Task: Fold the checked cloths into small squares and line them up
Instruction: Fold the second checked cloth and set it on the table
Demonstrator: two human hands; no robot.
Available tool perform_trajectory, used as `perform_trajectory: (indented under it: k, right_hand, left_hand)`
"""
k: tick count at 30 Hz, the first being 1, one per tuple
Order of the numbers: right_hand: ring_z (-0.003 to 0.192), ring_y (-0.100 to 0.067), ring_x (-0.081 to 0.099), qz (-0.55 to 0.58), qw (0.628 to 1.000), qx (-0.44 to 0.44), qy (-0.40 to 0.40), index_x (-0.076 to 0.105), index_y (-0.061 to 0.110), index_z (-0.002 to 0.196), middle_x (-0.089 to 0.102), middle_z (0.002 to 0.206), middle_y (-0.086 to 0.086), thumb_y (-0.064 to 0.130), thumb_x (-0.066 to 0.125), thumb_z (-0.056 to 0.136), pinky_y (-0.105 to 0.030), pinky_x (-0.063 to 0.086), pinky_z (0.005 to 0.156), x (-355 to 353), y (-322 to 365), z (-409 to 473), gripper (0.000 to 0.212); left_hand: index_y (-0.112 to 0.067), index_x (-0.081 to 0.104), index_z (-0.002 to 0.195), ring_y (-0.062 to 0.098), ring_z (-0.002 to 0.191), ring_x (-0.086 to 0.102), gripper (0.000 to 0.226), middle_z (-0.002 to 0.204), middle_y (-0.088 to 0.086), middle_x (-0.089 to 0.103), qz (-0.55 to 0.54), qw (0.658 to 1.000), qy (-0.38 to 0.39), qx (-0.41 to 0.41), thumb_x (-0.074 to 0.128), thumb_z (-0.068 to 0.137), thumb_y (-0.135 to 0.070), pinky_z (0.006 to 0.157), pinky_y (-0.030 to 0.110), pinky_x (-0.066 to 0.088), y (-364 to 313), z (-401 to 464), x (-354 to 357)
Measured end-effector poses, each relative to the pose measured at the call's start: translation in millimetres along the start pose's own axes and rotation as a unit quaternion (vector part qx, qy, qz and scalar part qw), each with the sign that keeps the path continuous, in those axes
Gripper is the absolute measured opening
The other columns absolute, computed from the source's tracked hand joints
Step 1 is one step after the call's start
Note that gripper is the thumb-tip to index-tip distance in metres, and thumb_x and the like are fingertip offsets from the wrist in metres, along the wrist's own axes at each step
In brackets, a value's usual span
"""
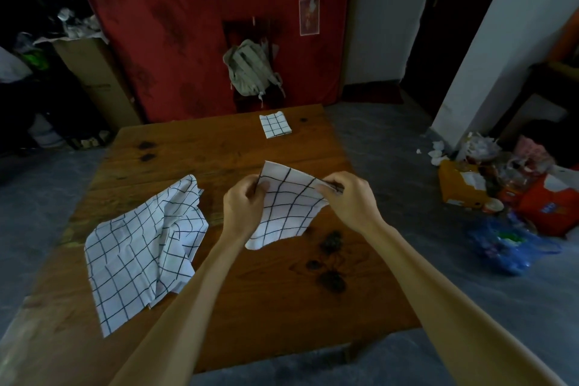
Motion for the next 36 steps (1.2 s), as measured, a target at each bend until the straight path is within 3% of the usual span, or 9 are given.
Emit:
perform_trajectory:
  k: [2,6,12,18,23,26,30,33,36]
  right_hand:
    - [0.077,-0.003,0.058,0.018,1.000,0.008,-0.011,0.068,0.017,0.099,0.064,0.088,0.008,0.029,0.065,0.091,-0.016,0.044,0.067,-3,1,-1,0.014]
    - [0.077,-0.003,0.060,0.063,0.998,0.013,-0.023,0.068,0.017,0.097,0.065,0.086,0.010,0.025,0.066,0.090,-0.013,0.046,0.066,-9,7,0,0.011]
    - [0.089,0.013,0.056,0.129,0.989,0.031,-0.062,0.065,0.020,0.105,0.061,0.097,0.020,0.018,0.069,0.088,-0.002,0.044,0.075,-25,5,1,0.018]
    - [0.096,0.008,0.054,0.163,0.983,0.060,-0.058,0.062,0.020,0.121,0.058,0.117,0.017,0.021,0.069,0.088,0.002,0.040,0.077,-28,2,-1,0.034]
    - [0.103,0.000,0.059,0.193,0.977,0.066,-0.070,0.060,0.022,0.125,0.060,0.123,0.012,0.023,0.067,0.090,-0.012,0.049,0.087,-29,1,0,0.036]
    - [0.095,-0.003,0.061,0.188,0.977,0.068,-0.075,0.059,0.023,0.126,0.063,0.120,0.007,0.020,0.064,0.092,-0.018,0.052,0.087,-29,1,-1,0.034]
    - [0.075,0.003,0.057,0.182,0.978,0.070,-0.079,0.059,0.023,0.127,0.064,0.105,0.010,0.017,0.064,0.092,-0.009,0.050,0.075,-29,2,-2,0.035]
    - [0.077,0.004,0.056,0.186,0.976,0.072,-0.081,0.059,0.023,0.126,0.063,0.109,0.010,0.015,0.063,0.092,-0.009,0.050,0.078,-30,1,-1,0.035]
    - [0.074,0.007,0.056,0.189,0.976,0.077,-0.079,0.059,0.024,0.126,0.059,0.094,0.019,0.015,0.062,0.093,-0.007,0.049,0.075,-30,0,-1,0.034]
  left_hand:
    - [-0.028,0.059,0.092,-0.006,0.068,0.055,0.005,0.079,-0.015,0.061,-0.013,1.000,0.008,-0.015,0.057,0.094,-0.032,0.059,0.009,0.040,-4,0,2]
    - [-0.023,0.066,0.096,-0.002,0.085,0.060,0.012,0.090,-0.016,0.066,-0.022,1.000,0.006,0.013,0.060,0.092,-0.033,0.069,0.013,0.046,-15,5,5]
    - [-0.022,0.070,0.094,0.000,0.084,0.064,0.009,0.089,-0.013,0.070,-0.070,0.997,0.014,0.010,0.063,0.090,-0.027,0.068,0.010,0.049,-19,8,2]
    - [-0.017,0.071,0.097,-0.007,0.067,0.061,0.010,0.083,-0.011,0.069,-0.095,0.995,0.015,-0.011,0.065,0.089,-0.021,0.059,0.007,0.045,-22,4,1]
    - [-0.020,0.071,0.094,-0.005,0.072,0.063,0.008,0.085,-0.012,0.070,-0.115,0.993,0.001,-0.020,0.067,0.087,-0.021,0.063,0.008,0.047,-24,4,-2]
    - [-0.019,0.072,0.094,-0.003,0.079,0.065,0.009,0.086,-0.012,0.071,-0.114,0.993,-0.002,-0.020,0.069,0.086,-0.022,0.067,0.009,0.049,-23,5,-4]
    - [-0.014,0.073,0.097,-0.002,0.080,0.066,0.013,0.088,-0.009,0.071,-0.102,0.995,-0.005,-0.016,0.070,0.085,-0.020,0.068,0.010,0.049,-21,7,-4]
    - [-0.013,0.072,0.097,-0.003,0.080,0.065,0.014,0.088,-0.010,0.070,-0.101,0.995,-0.008,-0.016,0.071,0.085,-0.019,0.068,0.009,0.048,-23,7,-4]
    - [-0.015,0.072,0.096,-0.006,0.076,0.064,0.013,0.086,-0.012,0.070,-0.096,0.995,-0.014,-0.017,0.072,0.084,-0.020,0.065,0.007,0.047,-26,7,-4]
Point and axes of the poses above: each hand's wrist, its own z-axis towards the middle knuckle, its own x-axis out of the palm, y = z × x, the point moved 4 cm from there along z, towards the middle knuckle
